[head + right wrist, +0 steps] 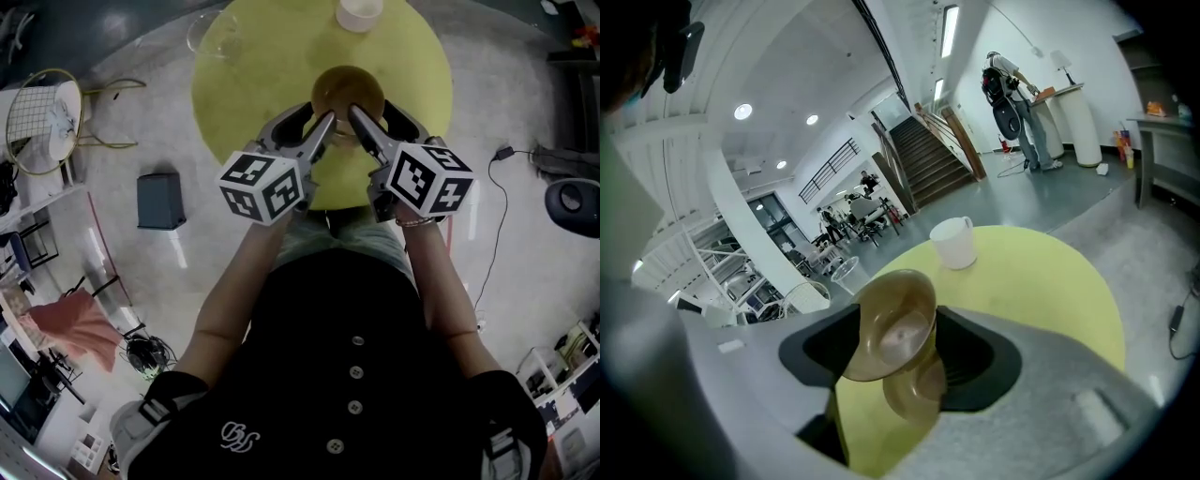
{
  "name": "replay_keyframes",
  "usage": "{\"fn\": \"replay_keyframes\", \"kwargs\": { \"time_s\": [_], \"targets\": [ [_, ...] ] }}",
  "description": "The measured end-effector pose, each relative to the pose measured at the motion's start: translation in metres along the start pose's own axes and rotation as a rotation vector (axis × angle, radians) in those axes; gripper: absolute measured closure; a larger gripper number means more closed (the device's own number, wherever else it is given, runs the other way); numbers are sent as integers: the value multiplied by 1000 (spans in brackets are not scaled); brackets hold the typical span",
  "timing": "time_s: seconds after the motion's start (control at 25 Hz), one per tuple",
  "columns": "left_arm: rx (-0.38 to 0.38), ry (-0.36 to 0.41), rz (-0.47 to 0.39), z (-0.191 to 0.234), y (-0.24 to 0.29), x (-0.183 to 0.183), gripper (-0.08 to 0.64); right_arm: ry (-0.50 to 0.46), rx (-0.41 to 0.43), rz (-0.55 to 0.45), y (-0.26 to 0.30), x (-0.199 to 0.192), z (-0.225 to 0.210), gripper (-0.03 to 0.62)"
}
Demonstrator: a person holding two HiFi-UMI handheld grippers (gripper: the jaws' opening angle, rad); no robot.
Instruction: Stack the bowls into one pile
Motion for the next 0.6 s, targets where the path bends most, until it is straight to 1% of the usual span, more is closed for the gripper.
{"fn": "replay_keyframes", "kwargs": {
  "time_s": [0.28, 0.6],
  "targets": [
    [18, -6, 57, 2, 3, -26, 425, -6, -14, 55, -1, -23, -12, 350],
    [44, -29, 86, 9, 4, -43, 425, -11, -17, 99, 4, -42, -20, 350]
  ]
}}
Point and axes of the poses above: the fingertips, and each gripper's own axes: y forward along the fingers, z to its left, x out of its top, the point moved 4 cm from there along -y, backward along the fingers, and after that the axes turned 1 degree about -x, right-handed, at the moved point
